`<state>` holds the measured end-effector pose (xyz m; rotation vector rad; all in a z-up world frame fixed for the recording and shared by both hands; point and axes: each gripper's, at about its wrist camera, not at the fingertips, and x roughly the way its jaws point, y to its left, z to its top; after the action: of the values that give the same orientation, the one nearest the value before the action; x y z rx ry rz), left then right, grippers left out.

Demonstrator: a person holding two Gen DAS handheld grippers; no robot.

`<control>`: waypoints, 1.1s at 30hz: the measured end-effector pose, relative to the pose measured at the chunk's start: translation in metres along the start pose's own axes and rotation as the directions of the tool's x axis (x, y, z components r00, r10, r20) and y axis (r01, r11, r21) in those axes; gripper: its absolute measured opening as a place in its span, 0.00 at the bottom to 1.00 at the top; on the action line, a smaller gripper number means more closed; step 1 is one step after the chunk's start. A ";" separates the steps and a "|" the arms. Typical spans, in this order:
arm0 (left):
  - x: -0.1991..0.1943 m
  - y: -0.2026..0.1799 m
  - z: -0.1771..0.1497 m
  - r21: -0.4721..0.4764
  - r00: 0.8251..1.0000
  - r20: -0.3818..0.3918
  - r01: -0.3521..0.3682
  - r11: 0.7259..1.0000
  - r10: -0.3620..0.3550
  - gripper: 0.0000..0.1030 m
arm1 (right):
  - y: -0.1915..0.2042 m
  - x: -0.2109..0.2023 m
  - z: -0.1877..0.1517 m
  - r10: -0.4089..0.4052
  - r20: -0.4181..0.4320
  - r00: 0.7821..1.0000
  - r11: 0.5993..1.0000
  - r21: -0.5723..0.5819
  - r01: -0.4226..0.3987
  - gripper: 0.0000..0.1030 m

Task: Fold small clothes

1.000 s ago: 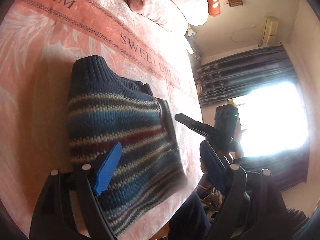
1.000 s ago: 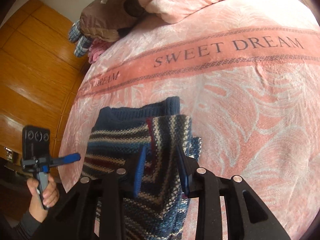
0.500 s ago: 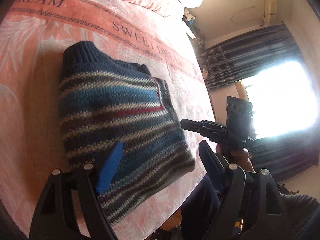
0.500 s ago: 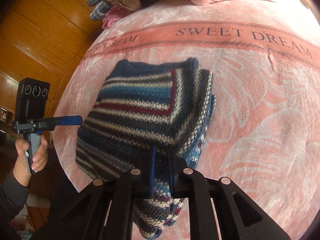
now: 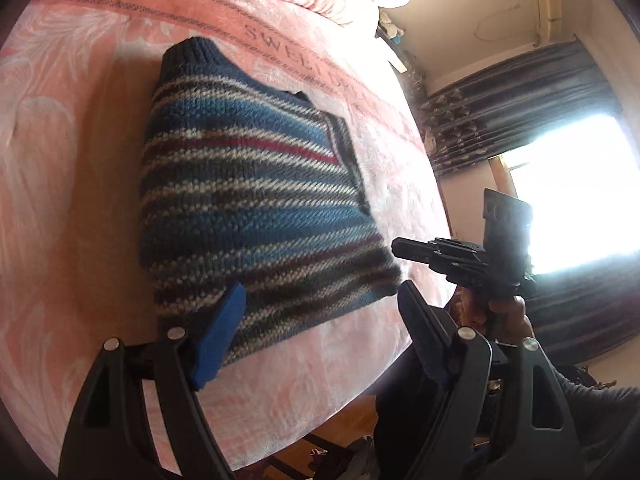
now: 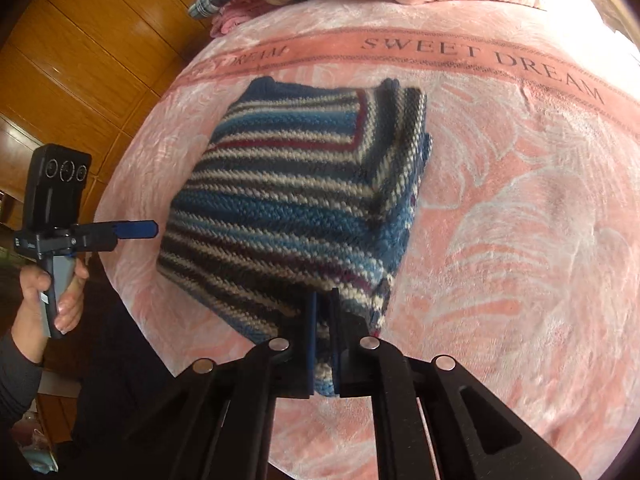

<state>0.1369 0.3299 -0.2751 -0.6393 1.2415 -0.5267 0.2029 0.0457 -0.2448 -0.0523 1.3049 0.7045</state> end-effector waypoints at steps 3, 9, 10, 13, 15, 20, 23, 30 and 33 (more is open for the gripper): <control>0.022 0.021 -0.010 -0.037 0.998 -0.030 -0.057 0.998 0.056 0.74 | -0.011 0.032 -0.013 -0.079 -0.046 0.996 0.997 0.000 0.079 0.01; -0.019 0.005 -0.026 -0.039 0.998 0.054 -0.025 0.999 0.027 0.85 | 0.001 -0.015 -0.023 -0.017 0.058 0.998 0.999 0.052 0.014 0.06; -0.020 0.006 -0.031 -0.044 0.997 0.058 -0.051 0.998 0.053 0.87 | 0.005 -0.018 -0.027 -0.018 0.064 0.998 0.999 0.049 0.015 0.07; -0.003 0.021 -0.041 -0.091 0.992 0.009 -0.125 0.988 0.126 0.88 | 0.009 0.004 -0.035 -0.037 0.015 0.999 0.998 0.056 0.036 0.07; 0.008 0.031 -0.047 -0.114 0.984 -0.036 -0.178 0.977 0.175 0.88 | 0.005 0.025 -0.037 -0.074 -0.013 0.997 0.995 0.069 0.075 0.05; -0.016 0.023 -0.064 -0.148 0.976 0.009 -0.214 0.965 0.218 0.90 | 0.020 -0.003 -0.045 -0.071 0.059 0.996 0.993 0.096 0.065 0.21; -0.055 -0.016 -0.083 -0.073 0.921 0.094 -0.373 0.925 0.379 0.96 | 0.042 -0.044 -0.062 -0.115 0.130 0.985 0.990 0.092 0.103 0.62; -0.139 -0.123 -0.140 -0.015 0.698 0.368 -0.657 0.754 0.615 0.97 | 0.095 -0.122 -0.111 -0.470 0.241 0.849 0.882 0.174 0.438 0.96; -0.169 -0.143 -0.155 -0.055 0.728 0.383 -0.596 0.801 0.568 0.97 | 0.115 -0.129 -0.115 -0.504 0.140 0.852 0.864 0.089 0.496 0.96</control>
<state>-0.0584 0.3182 -0.0888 -0.2371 0.9691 0.0913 0.0348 0.0319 -0.1236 -0.2820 1.0884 0.2205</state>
